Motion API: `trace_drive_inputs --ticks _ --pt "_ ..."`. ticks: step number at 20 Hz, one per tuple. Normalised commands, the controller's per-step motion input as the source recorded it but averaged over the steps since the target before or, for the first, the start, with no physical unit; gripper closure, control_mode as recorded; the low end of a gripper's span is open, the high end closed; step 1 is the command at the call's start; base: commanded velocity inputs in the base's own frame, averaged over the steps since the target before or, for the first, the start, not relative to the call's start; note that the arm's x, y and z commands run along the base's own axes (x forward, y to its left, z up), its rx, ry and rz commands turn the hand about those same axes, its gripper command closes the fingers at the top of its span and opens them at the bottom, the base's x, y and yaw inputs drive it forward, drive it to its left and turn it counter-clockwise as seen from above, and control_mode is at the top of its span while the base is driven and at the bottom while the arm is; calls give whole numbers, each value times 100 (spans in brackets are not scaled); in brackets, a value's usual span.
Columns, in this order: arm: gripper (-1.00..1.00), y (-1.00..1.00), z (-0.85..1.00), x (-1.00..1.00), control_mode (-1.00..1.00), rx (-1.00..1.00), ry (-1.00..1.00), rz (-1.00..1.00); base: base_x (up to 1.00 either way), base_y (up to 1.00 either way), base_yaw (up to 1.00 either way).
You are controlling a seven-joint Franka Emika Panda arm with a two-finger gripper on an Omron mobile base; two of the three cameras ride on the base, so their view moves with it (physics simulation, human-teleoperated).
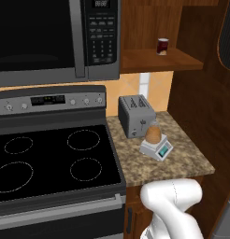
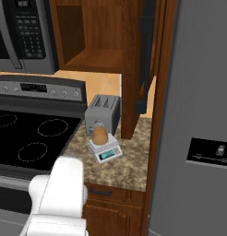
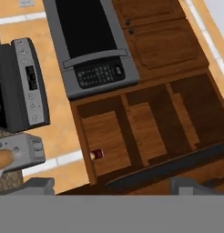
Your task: Pick the honey bottle and place it on the digital scale for weighing, and close the cabinet.
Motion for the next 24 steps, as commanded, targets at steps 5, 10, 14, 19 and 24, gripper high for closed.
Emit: trace_drive_inputs --ticks 5,10,14,19,24 --pt "-100 -70 -11 63 -100 14 10 6 0 0 0" --pt "-100 -17 0 22 -100 0 -5 -9 0 0 0" --pt "-100 4 0 42 -100 -1 -1 -36 0 0 0" --pt "-100 -5 -4 52 -100 0 -1 -32 0 0 0" --pt "-100 -36 -6 23 -100 0 -10 -9 0 0 0"
